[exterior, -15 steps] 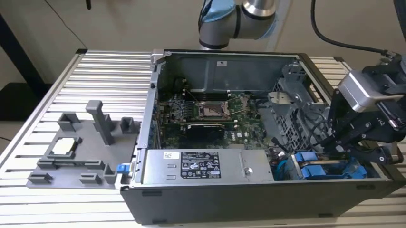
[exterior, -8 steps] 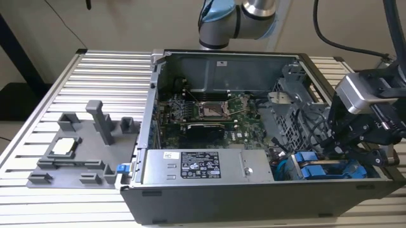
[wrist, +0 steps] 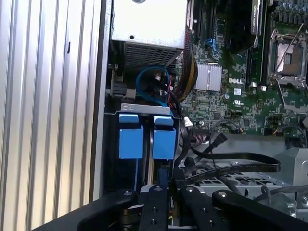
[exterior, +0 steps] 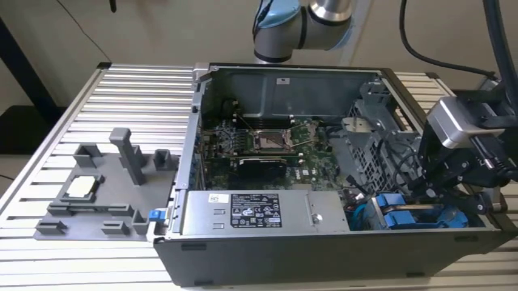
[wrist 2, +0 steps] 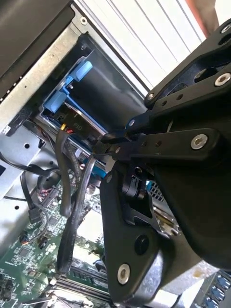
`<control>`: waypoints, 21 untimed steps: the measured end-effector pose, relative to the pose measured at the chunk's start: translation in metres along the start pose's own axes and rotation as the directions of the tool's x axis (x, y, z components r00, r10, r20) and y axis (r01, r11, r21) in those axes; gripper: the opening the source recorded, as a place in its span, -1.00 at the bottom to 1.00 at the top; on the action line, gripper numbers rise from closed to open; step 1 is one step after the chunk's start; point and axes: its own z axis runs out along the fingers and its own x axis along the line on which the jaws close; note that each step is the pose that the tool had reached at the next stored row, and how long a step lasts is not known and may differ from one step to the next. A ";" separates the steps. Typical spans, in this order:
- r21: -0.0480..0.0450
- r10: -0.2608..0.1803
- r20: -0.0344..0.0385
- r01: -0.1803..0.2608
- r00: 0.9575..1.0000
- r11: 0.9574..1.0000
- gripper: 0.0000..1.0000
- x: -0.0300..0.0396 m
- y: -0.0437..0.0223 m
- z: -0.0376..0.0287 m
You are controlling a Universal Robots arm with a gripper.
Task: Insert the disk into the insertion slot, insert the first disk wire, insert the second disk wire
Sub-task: 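Insert the second disk wire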
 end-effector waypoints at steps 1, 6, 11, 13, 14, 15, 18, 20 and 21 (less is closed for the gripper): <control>0.000 0.000 0.002 0.000 1.000 1.000 -0.68 0.0003 -0.0005 0.0006; 0.001 0.003 0.013 -0.003 1.000 1.000 -0.68 0.0011 -0.0037 0.0020; 0.004 0.020 0.015 -0.020 1.000 1.000 -0.68 0.0020 -0.0047 0.0026; 0.006 0.029 0.015 -0.029 0.999 1.000 -0.68 0.0022 -0.0047 0.0029; 0.007 0.035 0.016 -0.035 0.999 0.999 -0.68 0.0023 -0.0047 0.0033; 0.008 0.042 0.016 -0.042 0.999 0.999 -0.68 0.0025 -0.0047 0.0038; 0.011 0.059 0.016 -0.059 0.998 0.998 -0.68 0.0030 -0.0047 0.0066; 0.012 0.066 0.016 -0.066 0.998 0.998 -0.68 0.0032 -0.0048 0.0081; 0.013 0.067 0.016 -0.068 0.998 0.998 -0.68 0.0033 -0.0048 0.0087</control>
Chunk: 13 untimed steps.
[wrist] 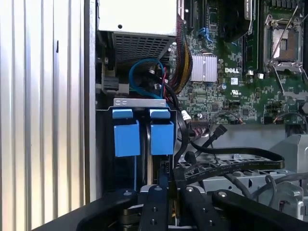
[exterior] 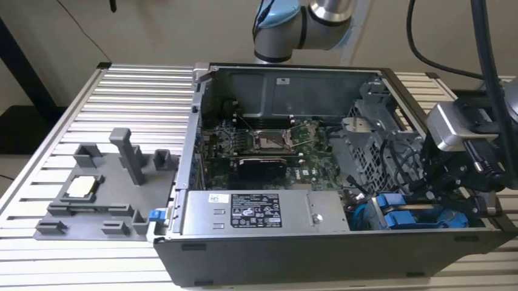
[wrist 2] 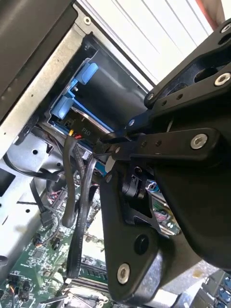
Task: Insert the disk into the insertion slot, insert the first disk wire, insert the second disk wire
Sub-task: 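Insert the second disk wire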
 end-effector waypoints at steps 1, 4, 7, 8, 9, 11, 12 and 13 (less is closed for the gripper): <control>0.000 0.000 0.001 0.000 1.000 1.000 -0.68 0.0001 -0.0001 0.0003; 0.000 0.001 0.001 -0.001 1.000 1.000 -0.68 0.0001 -0.0001 0.0006; 0.000 0.001 0.002 -0.001 1.000 1.000 -0.65 0.0001 -0.0005 0.0013; 0.000 0.001 0.002 -0.001 1.000 1.000 -0.65 0.0002 -0.0003 0.0012; 0.000 0.002 0.002 -0.002 1.000 1.000 -0.51 0.0002 -0.0001 0.0010; 0.000 0.002 0.001 -0.002 1.000 1.000 -0.51 -0.0003 0.0000 -0.0018; 0.001 0.003 0.001 -0.003 1.000 1.000 -0.51 -0.0016 0.0003 -0.0085; 0.001 0.003 0.001 -0.003 1.000 1.000 -0.51 -0.0023 0.0004 -0.0121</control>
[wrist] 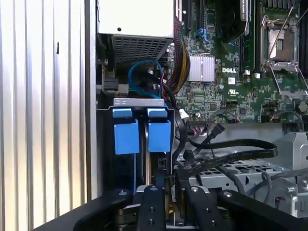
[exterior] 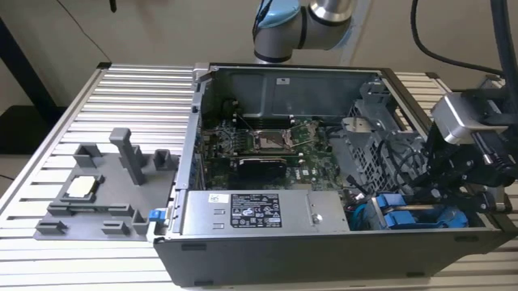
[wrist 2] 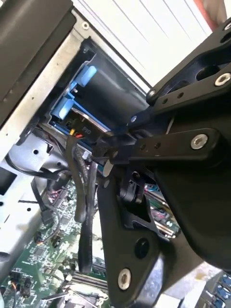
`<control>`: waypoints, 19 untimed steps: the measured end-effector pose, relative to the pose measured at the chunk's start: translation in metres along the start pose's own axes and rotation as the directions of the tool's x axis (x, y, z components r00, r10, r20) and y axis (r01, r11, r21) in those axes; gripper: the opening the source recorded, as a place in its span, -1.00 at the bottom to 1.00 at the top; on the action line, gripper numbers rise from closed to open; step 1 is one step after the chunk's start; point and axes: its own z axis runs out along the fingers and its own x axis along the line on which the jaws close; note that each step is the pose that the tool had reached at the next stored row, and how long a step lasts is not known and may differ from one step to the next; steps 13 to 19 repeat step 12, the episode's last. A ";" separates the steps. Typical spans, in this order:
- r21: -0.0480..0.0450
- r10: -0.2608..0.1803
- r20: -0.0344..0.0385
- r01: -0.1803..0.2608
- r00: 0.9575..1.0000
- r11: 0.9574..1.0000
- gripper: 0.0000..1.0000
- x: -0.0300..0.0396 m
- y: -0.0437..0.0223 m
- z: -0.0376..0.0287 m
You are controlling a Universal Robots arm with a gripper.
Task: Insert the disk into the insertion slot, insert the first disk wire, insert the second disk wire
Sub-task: 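Insert the second disk wire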
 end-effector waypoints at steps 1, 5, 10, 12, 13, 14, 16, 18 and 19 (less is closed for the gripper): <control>0.000 0.000 0.000 0.000 1.000 1.000 -0.51 -0.0007 0.0001 -0.0035; 0.000 0.001 0.000 -0.001 1.000 1.000 -0.51 -0.0060 0.0013 -0.0312; 0.000 0.001 0.000 -0.001 1.000 1.000 -0.51 -0.0060 0.0012 -0.0315; 0.000 0.001 0.000 -0.001 1.000 1.000 -0.51 -0.0060 0.0012 -0.0315; 0.000 0.001 0.000 -0.001 1.000 1.000 -0.51 -0.0060 0.0012 -0.0315; 0.000 0.001 0.000 -0.001 1.000 1.000 -0.51 -0.0060 0.0012 -0.0315; 0.000 0.001 0.000 -0.001 1.000 1.000 -0.51 -0.0060 0.0012 -0.0315; 0.000 0.001 0.000 -0.001 1.000 1.000 -0.51 -0.0060 0.0012 -0.0315; 0.000 0.001 0.000 -0.001 1.000 1.000 -0.51 -0.0060 0.0012 -0.0315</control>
